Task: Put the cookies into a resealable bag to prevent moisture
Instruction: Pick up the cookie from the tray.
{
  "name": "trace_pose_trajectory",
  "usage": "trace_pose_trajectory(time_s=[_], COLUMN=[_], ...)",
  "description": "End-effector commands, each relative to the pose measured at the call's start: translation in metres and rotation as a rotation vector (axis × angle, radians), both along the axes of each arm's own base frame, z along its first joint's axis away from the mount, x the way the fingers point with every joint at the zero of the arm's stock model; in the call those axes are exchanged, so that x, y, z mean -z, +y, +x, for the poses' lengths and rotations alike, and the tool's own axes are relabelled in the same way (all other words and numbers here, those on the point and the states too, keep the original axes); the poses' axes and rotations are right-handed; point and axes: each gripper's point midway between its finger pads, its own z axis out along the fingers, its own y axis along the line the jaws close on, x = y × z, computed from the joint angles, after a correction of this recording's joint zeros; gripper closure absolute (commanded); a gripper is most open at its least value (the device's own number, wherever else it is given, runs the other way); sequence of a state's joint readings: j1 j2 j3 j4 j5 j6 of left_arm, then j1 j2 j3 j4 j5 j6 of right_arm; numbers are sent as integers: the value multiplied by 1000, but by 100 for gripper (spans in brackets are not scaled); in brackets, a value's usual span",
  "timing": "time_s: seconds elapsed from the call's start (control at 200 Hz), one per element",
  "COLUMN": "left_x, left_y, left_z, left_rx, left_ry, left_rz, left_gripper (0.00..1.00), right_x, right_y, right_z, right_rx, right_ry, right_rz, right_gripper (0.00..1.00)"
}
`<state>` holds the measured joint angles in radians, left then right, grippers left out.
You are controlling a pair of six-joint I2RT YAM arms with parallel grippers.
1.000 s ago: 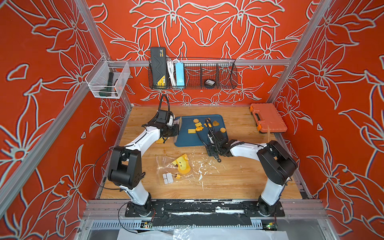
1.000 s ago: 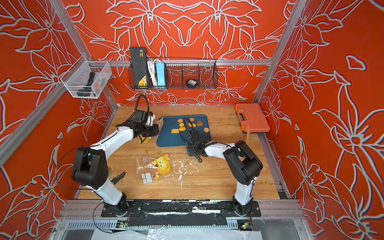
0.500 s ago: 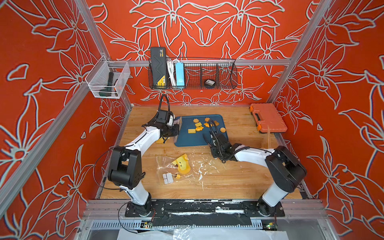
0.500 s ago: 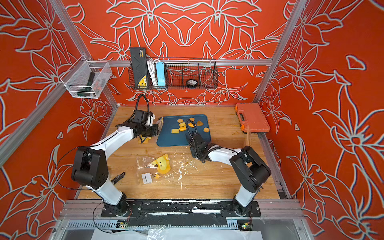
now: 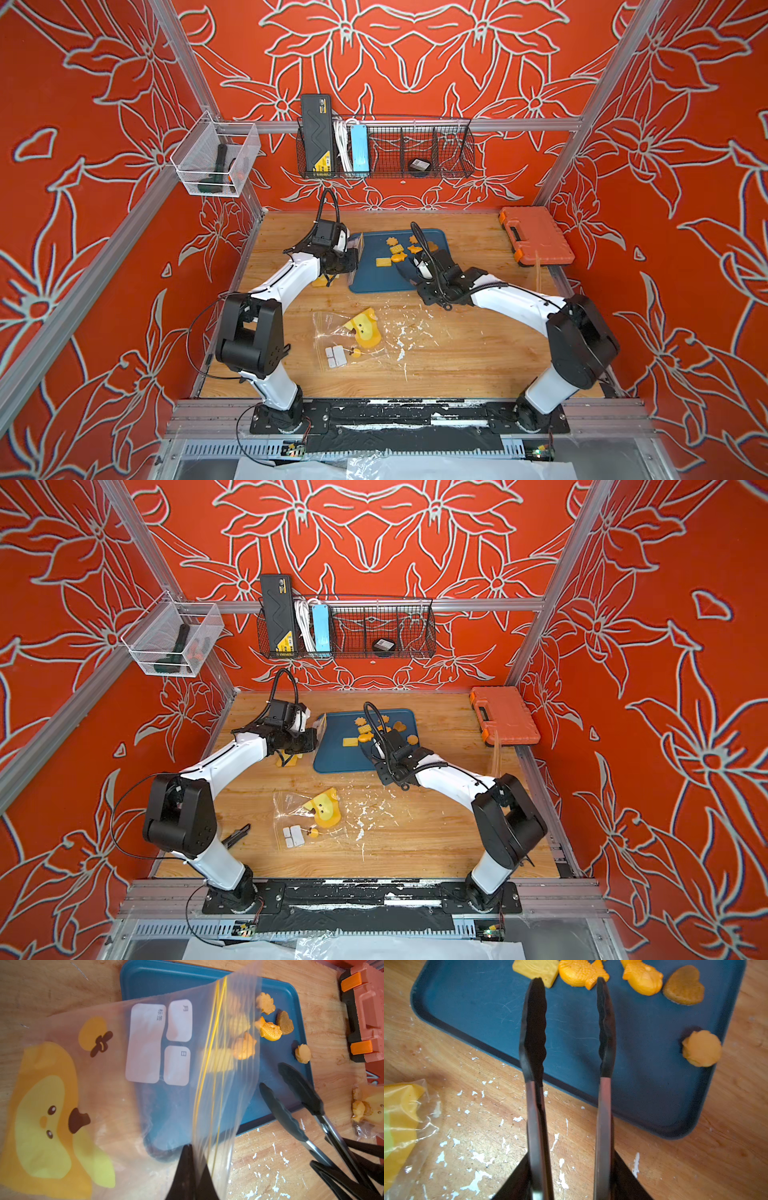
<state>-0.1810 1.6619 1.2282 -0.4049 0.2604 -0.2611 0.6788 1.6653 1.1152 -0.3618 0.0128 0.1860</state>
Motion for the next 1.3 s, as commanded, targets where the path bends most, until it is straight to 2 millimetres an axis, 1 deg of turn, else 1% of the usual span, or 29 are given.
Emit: trace_pose_trajectory(time_s=[0.0,0.13,0.285,0.415,0.706,0.796,0.936,1.051,1.156,1.296], left_x=[1,0,0,0,0,0,1,1,1,1], left_y=[2,2,2,2,2,2,2,2,2,2], left_z=[-1,-1,-1,-1,0,0,-1,0,0,0], left_rx=[7,8,9,9,9,11,12,11,11,11], left_ry=[-2,-4,-3,-3,-5,-2,-2,-2,-1,-1], left_rz=[2,3,0,0,0,-5,-7,-7,-8,-10], left_gripper=[100,100,100,100,100,100,100,100,100,100], right_x=[7,9,17,23,31,32,33,34,37,39], right_y=[12,27,32,35,50,55,64,67,69,68], right_z=[-6,-9,-4,8,36,41,46,50,52,52], right_rx=[-93,-142,-147,-145,-154,-160,-180,-180,-174,-164], right_ry=[69,102,118,114,111,117,123,130,138,141], right_rz=[7,56,46,4,-40,-46,-33,-32,-32,-37], right_gripper=[47,47,47,47,45,45,40,39,41,45])
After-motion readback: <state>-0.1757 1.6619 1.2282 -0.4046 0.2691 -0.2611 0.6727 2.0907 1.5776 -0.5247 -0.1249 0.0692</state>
